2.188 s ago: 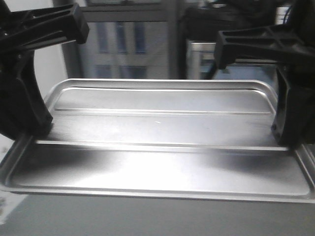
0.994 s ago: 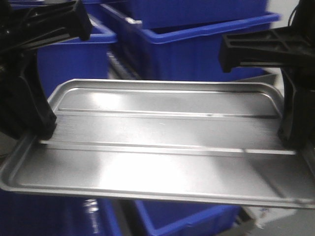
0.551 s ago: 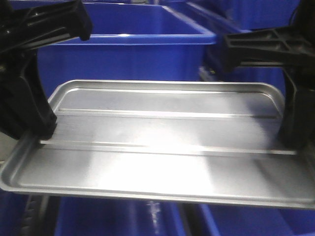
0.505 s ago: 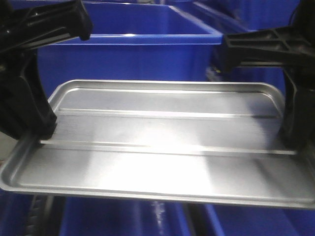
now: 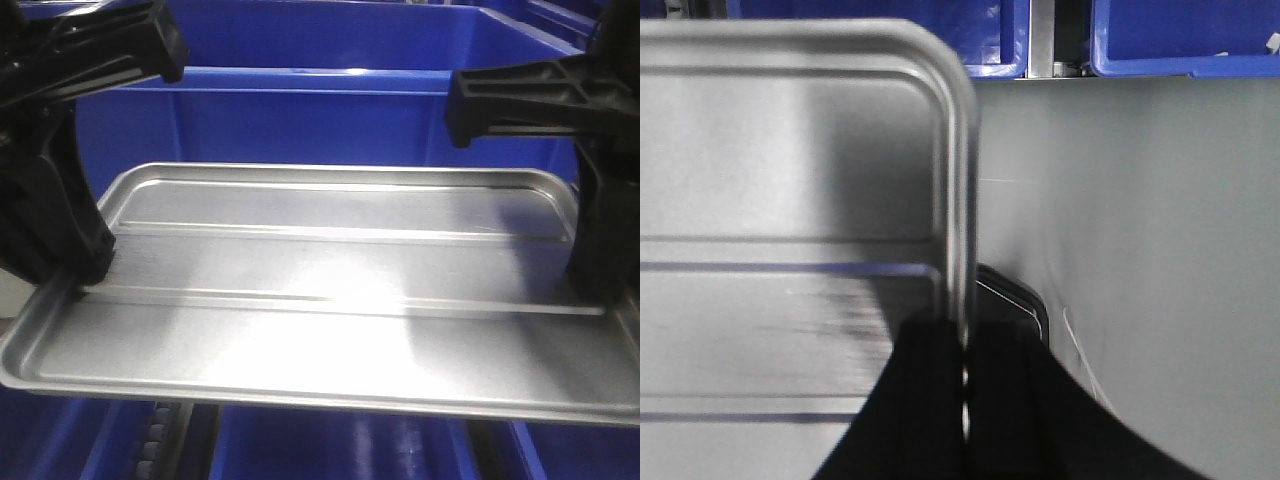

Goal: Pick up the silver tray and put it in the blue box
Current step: 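Lower the held tray with both grippers into the blue crate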

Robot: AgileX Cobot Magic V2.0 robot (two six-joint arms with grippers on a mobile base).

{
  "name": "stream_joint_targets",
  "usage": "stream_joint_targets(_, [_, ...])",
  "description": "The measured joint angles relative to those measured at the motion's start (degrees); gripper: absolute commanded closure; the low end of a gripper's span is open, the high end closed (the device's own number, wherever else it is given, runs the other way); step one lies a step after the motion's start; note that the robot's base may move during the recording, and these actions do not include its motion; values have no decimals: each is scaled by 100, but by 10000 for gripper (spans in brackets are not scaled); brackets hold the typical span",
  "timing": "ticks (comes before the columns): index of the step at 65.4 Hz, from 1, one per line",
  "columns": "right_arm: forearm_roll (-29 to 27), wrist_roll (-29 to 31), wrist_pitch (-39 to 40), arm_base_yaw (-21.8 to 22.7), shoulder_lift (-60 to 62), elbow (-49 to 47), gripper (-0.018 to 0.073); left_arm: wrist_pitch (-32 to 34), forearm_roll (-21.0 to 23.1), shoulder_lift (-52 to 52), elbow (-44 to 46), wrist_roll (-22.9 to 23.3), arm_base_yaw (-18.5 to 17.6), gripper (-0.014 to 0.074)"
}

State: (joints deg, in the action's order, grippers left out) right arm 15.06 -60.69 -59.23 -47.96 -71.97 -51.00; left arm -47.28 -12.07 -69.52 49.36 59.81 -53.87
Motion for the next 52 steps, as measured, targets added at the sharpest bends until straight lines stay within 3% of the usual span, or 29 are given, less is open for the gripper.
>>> stream_joint_targets(52, [0, 0, -13, 0, 0, 0, 510, 0, 9, 0, 0, 0, -10, 700])
